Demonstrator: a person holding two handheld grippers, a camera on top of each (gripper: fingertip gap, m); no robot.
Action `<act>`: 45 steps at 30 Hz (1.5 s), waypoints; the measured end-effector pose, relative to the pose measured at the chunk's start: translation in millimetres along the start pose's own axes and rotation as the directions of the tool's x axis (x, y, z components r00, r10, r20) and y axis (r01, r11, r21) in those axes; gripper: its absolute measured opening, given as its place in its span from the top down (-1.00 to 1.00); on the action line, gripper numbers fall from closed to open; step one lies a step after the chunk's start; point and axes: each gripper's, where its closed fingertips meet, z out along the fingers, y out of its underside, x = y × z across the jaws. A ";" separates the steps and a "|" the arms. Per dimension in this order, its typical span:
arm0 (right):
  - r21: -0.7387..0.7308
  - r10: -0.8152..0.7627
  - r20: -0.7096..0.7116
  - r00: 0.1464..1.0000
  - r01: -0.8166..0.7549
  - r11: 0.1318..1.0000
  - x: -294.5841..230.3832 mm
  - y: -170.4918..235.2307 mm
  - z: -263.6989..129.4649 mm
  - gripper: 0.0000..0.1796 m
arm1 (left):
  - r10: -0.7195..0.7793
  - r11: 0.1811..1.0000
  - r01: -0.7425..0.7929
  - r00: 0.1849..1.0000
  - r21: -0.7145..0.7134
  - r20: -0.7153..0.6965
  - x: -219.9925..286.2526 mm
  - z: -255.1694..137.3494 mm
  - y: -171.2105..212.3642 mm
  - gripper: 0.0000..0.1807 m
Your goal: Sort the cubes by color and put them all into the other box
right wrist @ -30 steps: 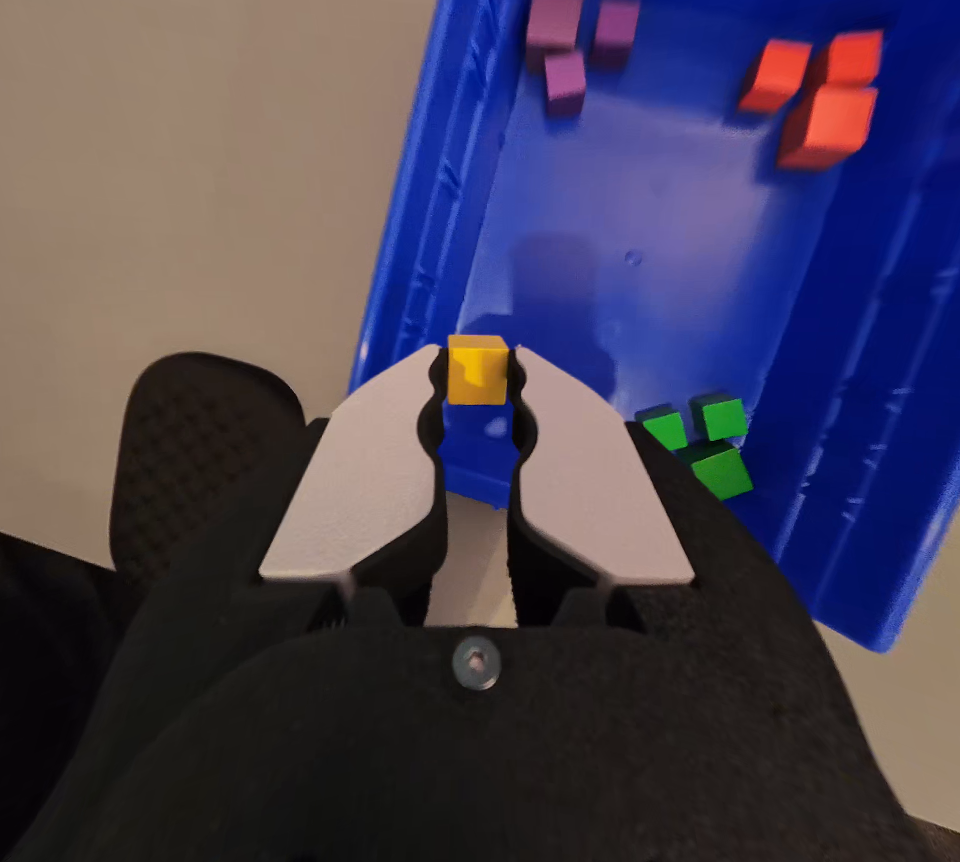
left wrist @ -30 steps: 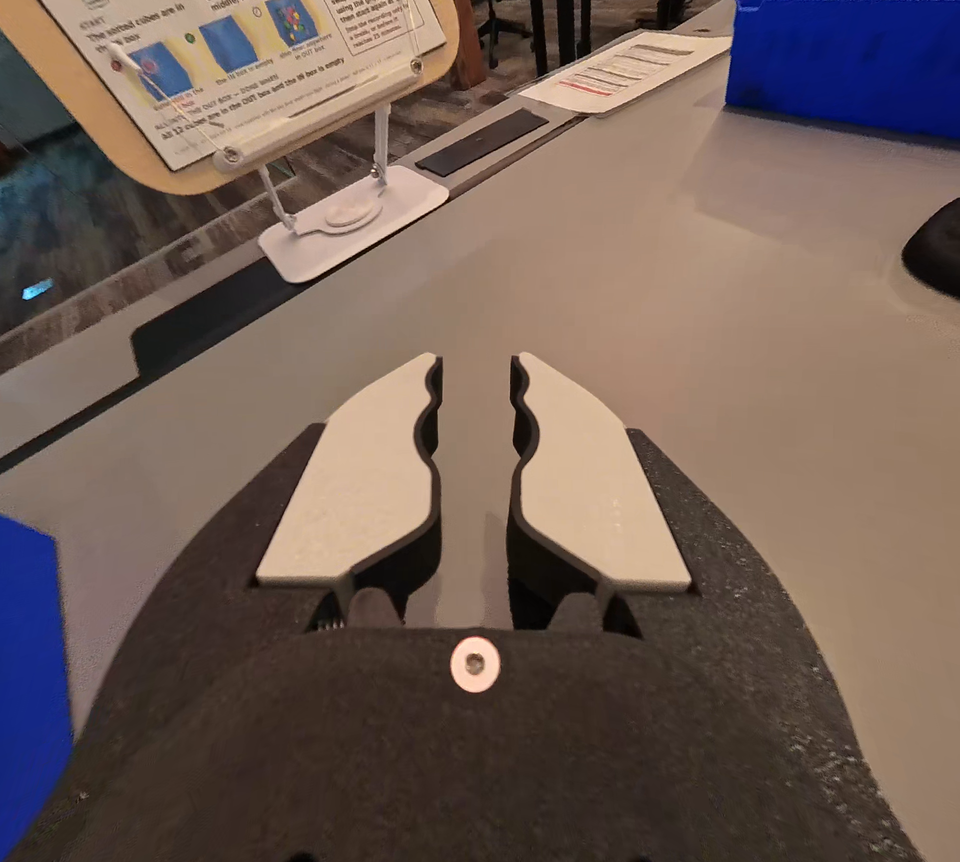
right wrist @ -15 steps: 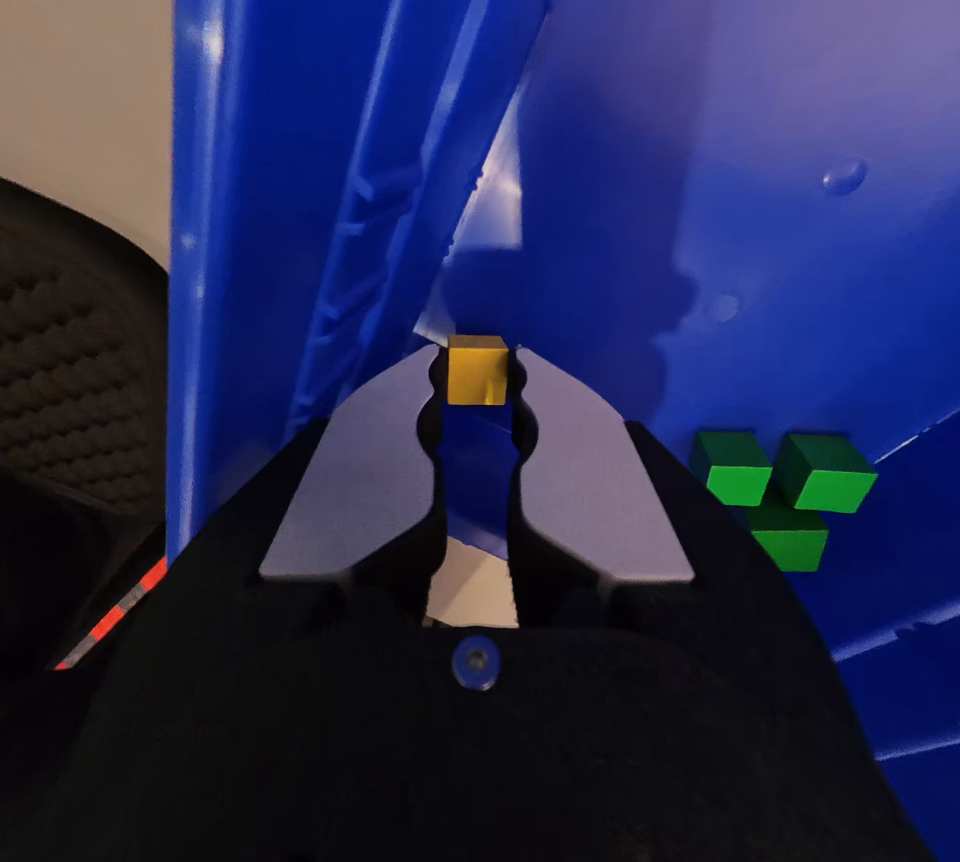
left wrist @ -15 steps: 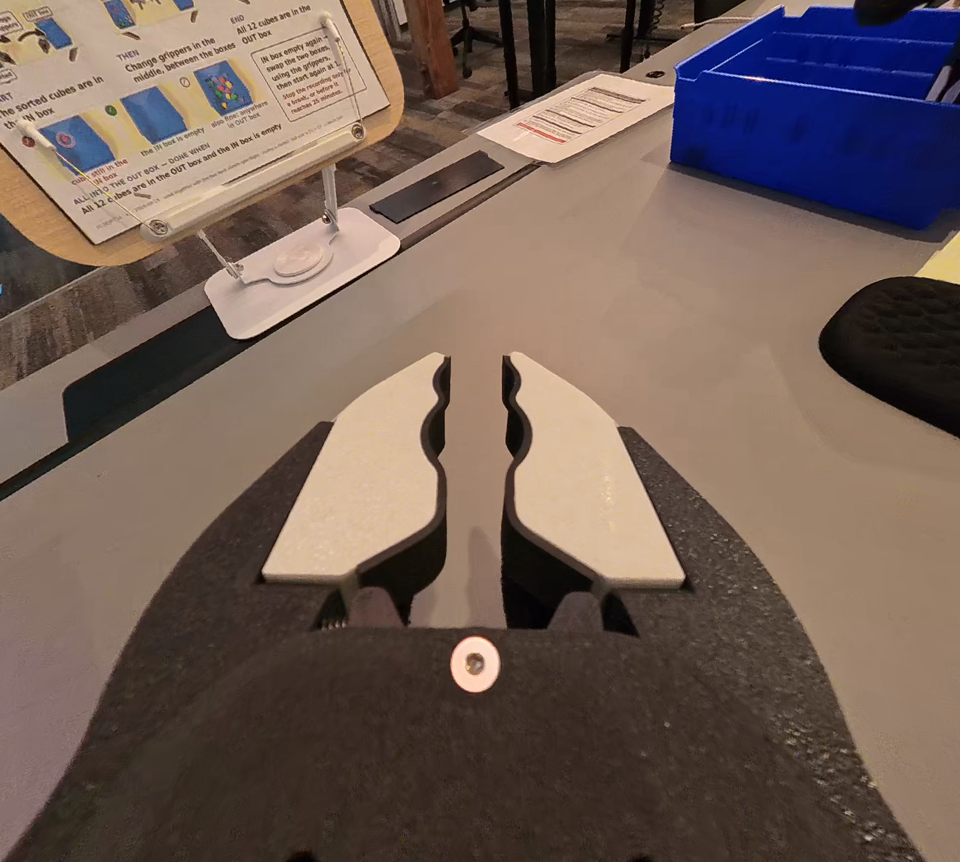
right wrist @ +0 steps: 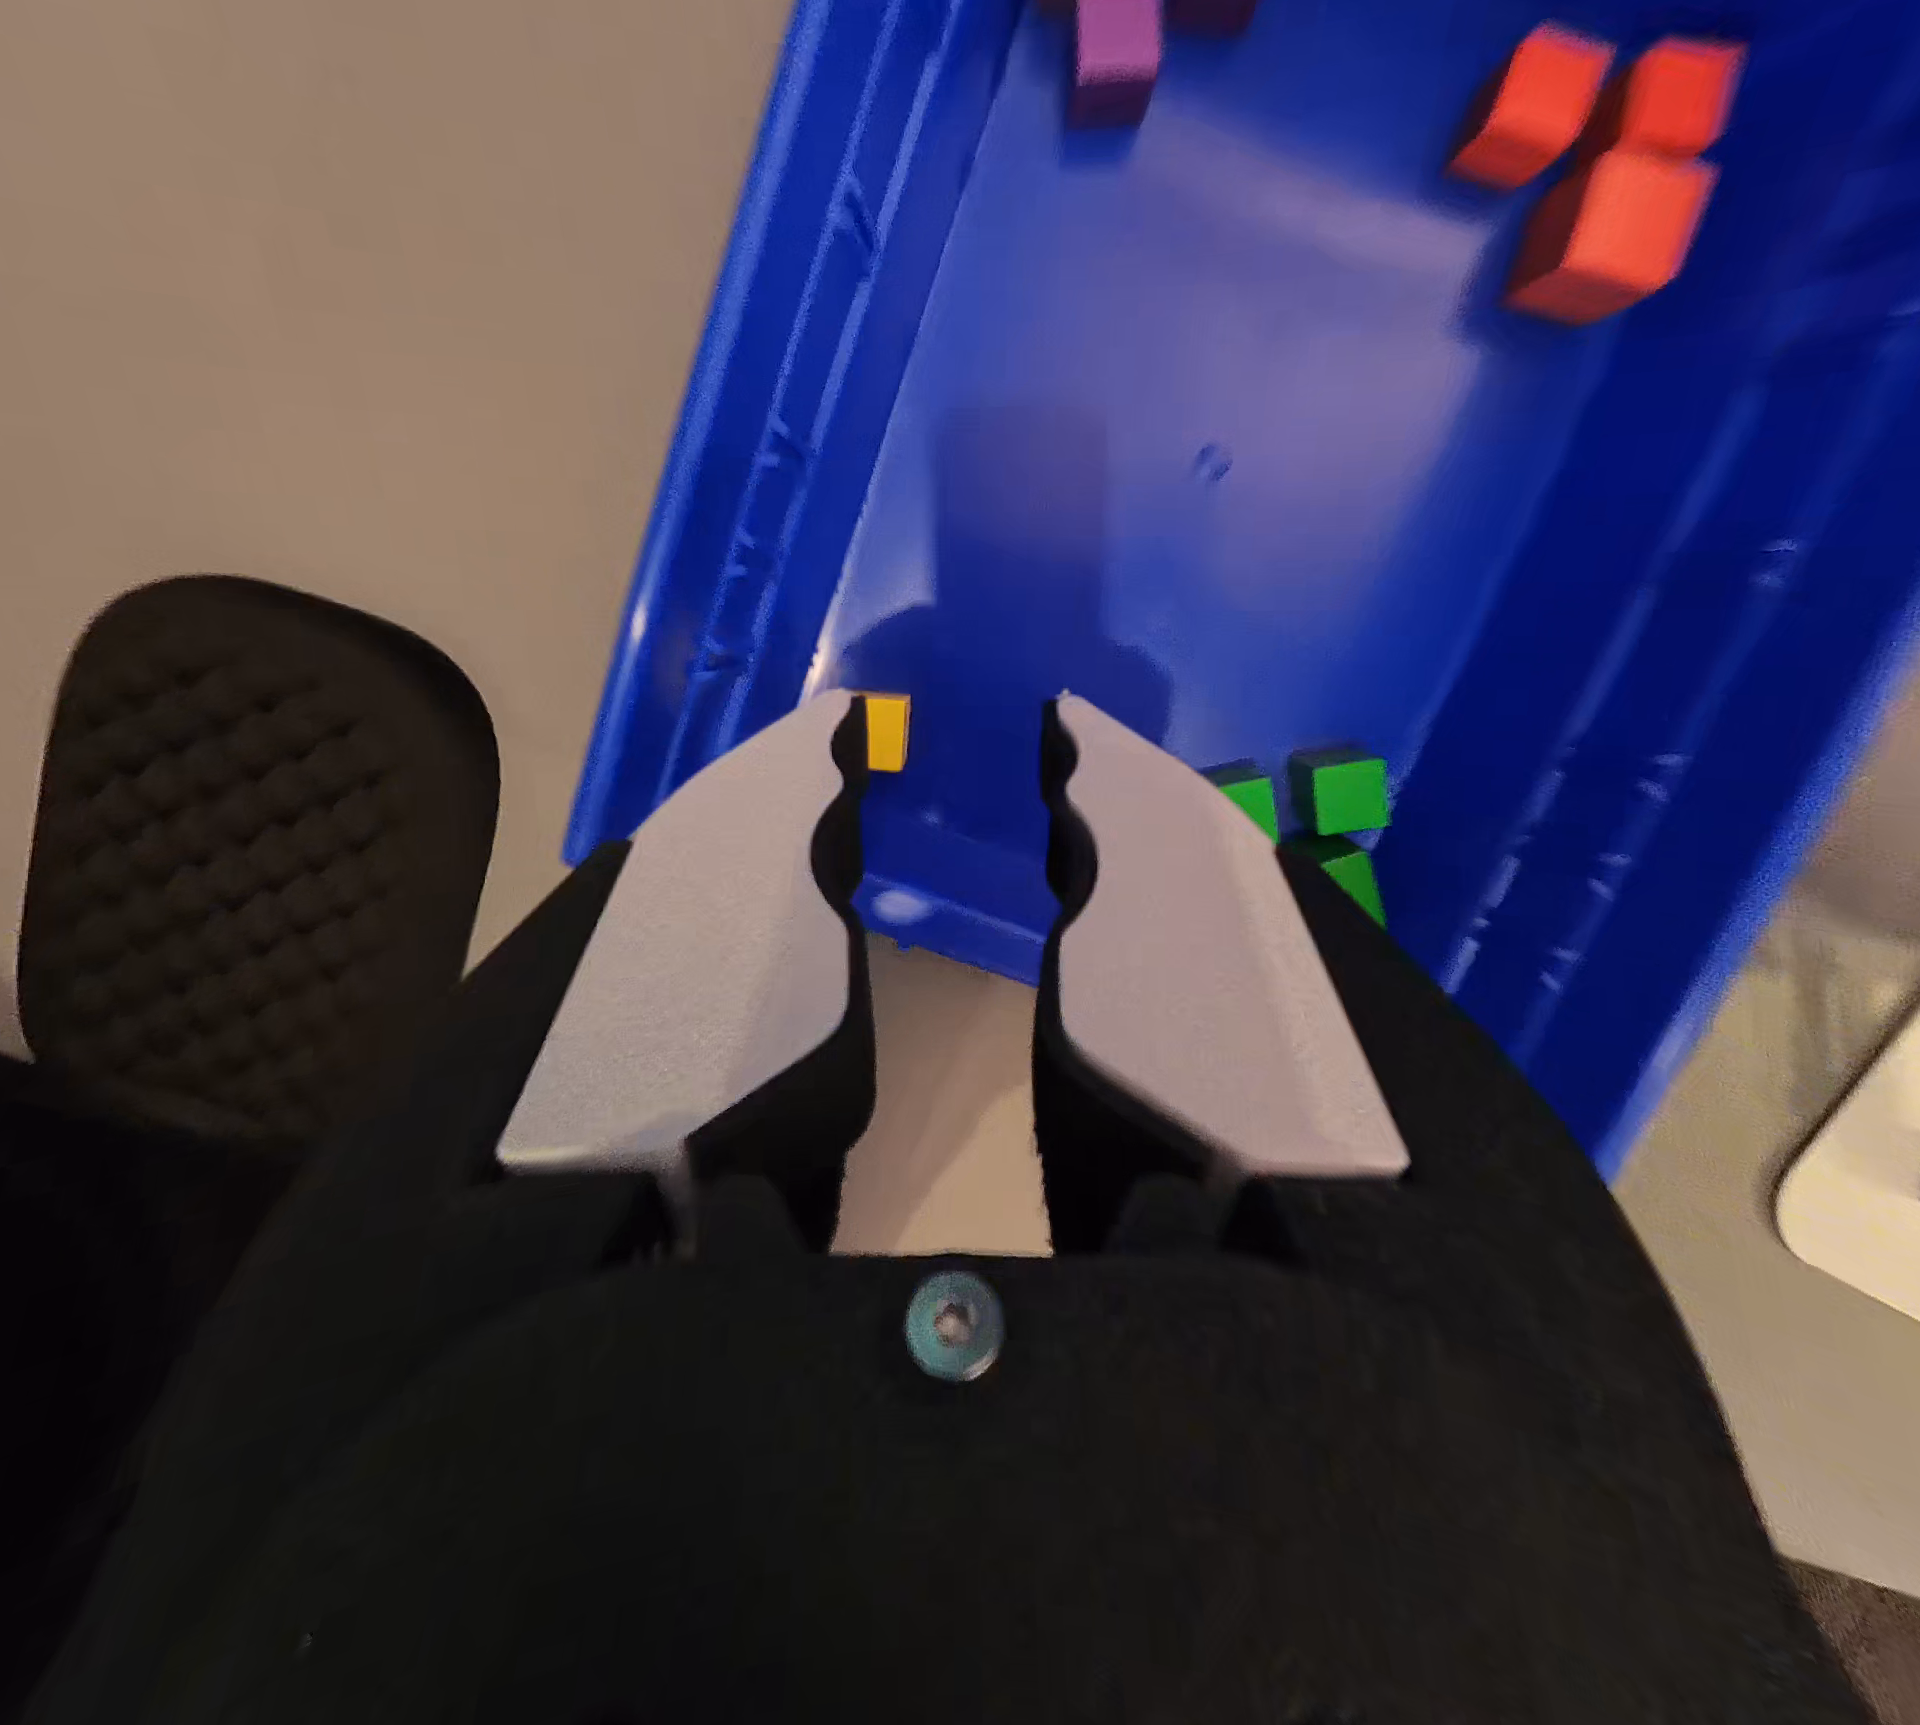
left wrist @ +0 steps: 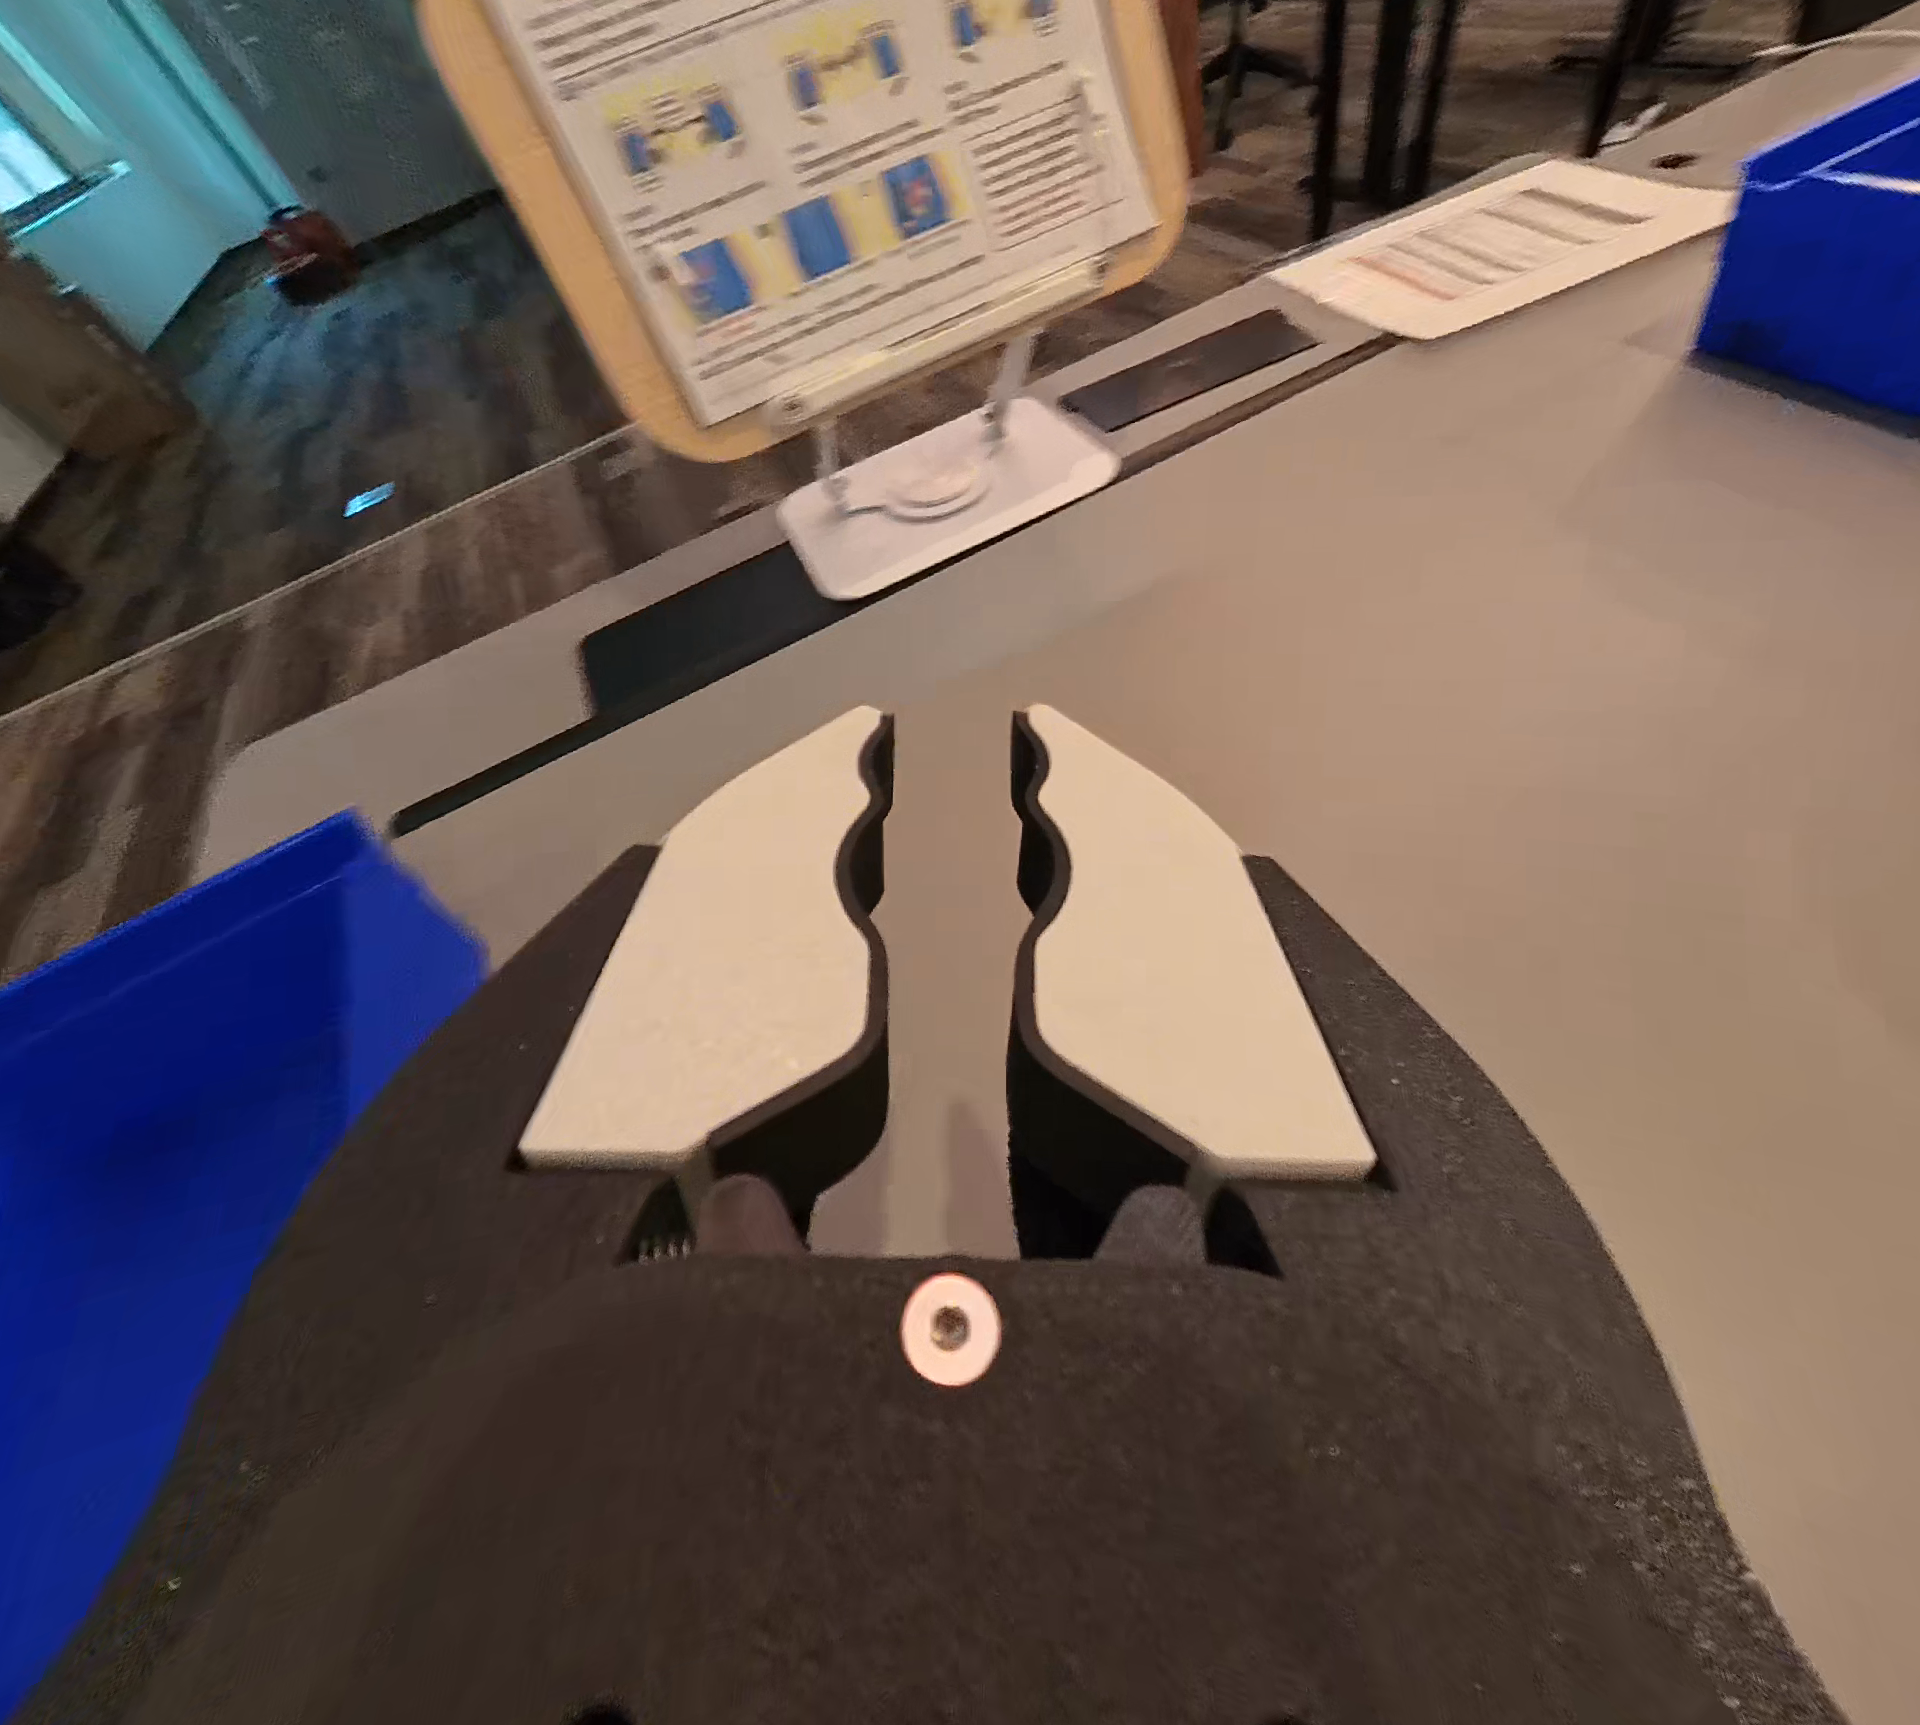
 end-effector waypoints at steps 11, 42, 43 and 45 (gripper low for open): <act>0.399 -0.216 0.023 0.976 0.189 0.897 -99.0 -74.7 -66.8 0.69 | 0.245 0.817 -0.205 0.970 -0.539 0.003 -173.4 -42.5 134.3 0.45; 0.130 -0.406 -0.042 0.913 0.408 0.904 -224.0 -103.8 -75.3 0.69 | 0.208 0.610 -0.538 0.817 -0.582 -0.537 -197.0 9.1 267.6 0.41; 0.121 -0.406 -0.042 0.913 0.408 0.905 -224.1 -102.1 -74.4 0.69 | 0.199 0.602 -0.543 0.812 -0.585 -0.549 -195.6 9.5 271.2 0.46; 0.108 -0.409 -0.039 0.912 0.411 0.905 -224.6 -99.4 -72.1 0.69 | 0.156 0.614 -0.531 0.807 -0.584 -0.569 -189.9 9.9 274.3 0.57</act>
